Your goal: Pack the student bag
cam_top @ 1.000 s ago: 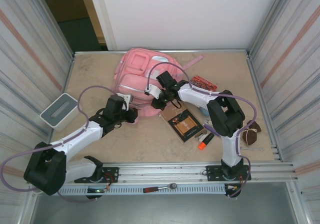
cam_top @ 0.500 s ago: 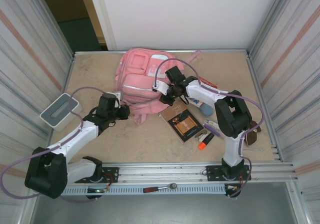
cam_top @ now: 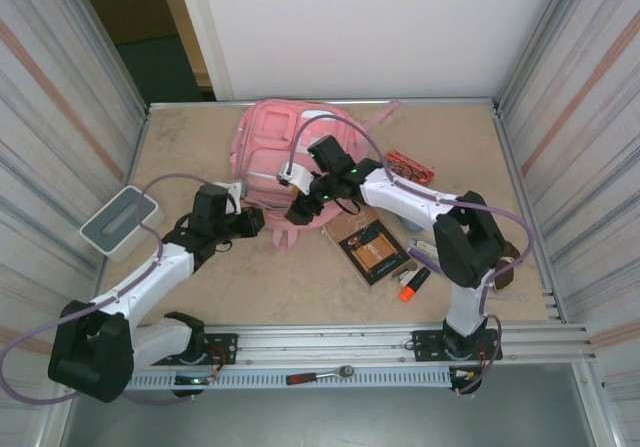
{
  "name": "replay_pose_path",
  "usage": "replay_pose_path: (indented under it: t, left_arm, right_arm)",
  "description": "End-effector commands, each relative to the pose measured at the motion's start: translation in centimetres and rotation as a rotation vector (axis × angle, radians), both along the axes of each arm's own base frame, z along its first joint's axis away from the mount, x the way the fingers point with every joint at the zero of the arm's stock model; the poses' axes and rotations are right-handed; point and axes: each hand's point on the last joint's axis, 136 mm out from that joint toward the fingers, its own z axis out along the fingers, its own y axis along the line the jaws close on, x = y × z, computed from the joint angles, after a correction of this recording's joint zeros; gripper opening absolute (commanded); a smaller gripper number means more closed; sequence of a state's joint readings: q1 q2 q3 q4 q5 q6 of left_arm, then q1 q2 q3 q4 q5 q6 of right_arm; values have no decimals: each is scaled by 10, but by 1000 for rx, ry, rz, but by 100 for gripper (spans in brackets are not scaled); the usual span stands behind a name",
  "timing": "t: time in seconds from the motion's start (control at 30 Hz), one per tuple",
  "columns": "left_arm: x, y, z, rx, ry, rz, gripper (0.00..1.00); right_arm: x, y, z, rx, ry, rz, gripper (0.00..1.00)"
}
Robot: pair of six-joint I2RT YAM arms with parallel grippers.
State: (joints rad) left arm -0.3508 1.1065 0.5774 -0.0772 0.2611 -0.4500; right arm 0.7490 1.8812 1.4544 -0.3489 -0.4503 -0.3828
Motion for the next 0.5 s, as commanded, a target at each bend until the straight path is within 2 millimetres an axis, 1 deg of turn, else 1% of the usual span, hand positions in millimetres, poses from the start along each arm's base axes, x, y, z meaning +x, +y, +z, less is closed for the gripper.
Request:
replay_pose_path:
  t: [0.0,0.07,0.13,0.17,0.2,0.27,0.33,0.4,0.47]
  left_arm:
    - [0,-17,29,-77,-80,-64,0]
    - [0,-18,28,-73,-81,-67,0]
    - [-1,-17,27,-67,-80,-65,0]
    - [-1,-16,26,-61,-79,-62,0]
    - [0,-15,25,-56,-79,-56,0]
    - [1,-10,23,-39,-75,-31,0]
    - [3,-4,22,-19,-74,5,0]
    - [5,5,21,6,-74,52,0]
    - [8,18,19,38,-72,109,0]
  right_arm:
    - [12,17,-11,23,29,6,69]
    - [16,23,-22,16,34,9,66]
    - [21,26,-33,-1,37,8,60]
    - [23,27,-37,-11,39,7,50]
    - [24,28,-38,-17,34,10,40]
    - [24,25,-39,-34,30,22,22]
    - [23,20,-38,-46,22,29,9]
    - [28,8,-34,-72,9,13,5]
    - [35,-9,-28,-96,3,-7,3]
